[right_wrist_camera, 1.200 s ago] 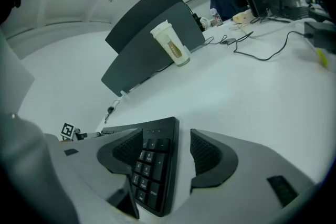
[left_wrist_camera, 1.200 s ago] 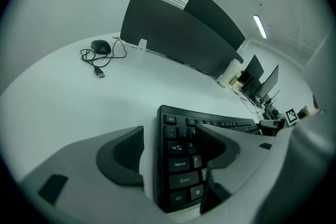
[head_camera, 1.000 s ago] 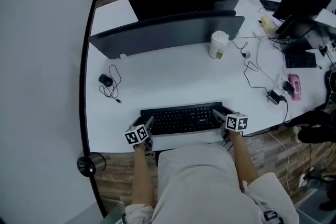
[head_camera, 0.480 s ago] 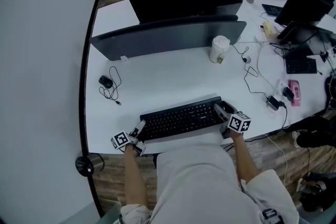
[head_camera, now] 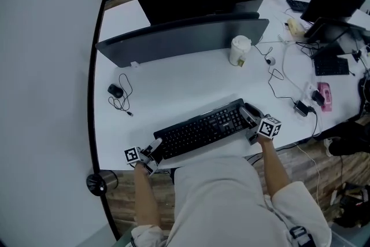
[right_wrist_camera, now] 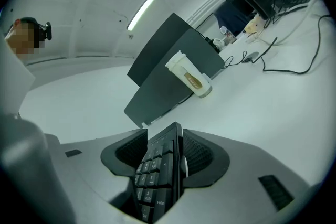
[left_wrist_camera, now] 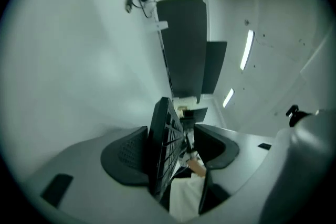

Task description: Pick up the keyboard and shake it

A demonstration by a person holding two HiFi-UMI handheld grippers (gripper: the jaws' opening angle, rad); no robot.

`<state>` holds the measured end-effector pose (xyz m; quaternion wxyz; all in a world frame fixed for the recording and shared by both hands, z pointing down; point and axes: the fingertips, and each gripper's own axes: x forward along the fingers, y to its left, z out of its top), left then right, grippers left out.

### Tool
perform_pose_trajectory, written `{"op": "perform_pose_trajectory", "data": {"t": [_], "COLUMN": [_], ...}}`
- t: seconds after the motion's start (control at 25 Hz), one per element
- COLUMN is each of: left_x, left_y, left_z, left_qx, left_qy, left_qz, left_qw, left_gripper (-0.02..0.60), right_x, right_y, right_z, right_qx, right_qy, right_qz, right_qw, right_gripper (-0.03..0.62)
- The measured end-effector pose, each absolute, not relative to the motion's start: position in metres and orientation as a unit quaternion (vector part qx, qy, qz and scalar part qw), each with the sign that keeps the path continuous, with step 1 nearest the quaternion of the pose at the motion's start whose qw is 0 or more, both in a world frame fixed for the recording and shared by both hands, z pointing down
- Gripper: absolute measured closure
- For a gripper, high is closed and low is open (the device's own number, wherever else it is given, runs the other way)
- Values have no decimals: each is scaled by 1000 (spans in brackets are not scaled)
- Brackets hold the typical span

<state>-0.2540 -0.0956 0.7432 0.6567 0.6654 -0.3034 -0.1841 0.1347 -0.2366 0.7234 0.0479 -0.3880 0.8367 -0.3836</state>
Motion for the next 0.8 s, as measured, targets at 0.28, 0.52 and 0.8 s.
{"op": "perform_pose_trajectory", "data": {"t": [0.28, 0.52, 0.8], "left_x": [-211, -218, -222], "left_y": [-99, -105, -111], "left_z": [725, 721, 709], "left_qx": [739, 807, 846], "left_qy": [-232, -231, -216], "left_qz": [-117, -40, 23], "left_qw": [622, 543, 488], "left_gripper": [429, 469, 468], "right_x": [137, 134, 124], "right_y": [-244, -235, -236], "right_z": [733, 735, 726], "right_qx": [-362, -271, -123], "right_qy": [837, 874, 887], "right_qz": [-409, -400, -407], "right_qw": [34, -54, -183], "right_gripper": [364, 369, 330]}}
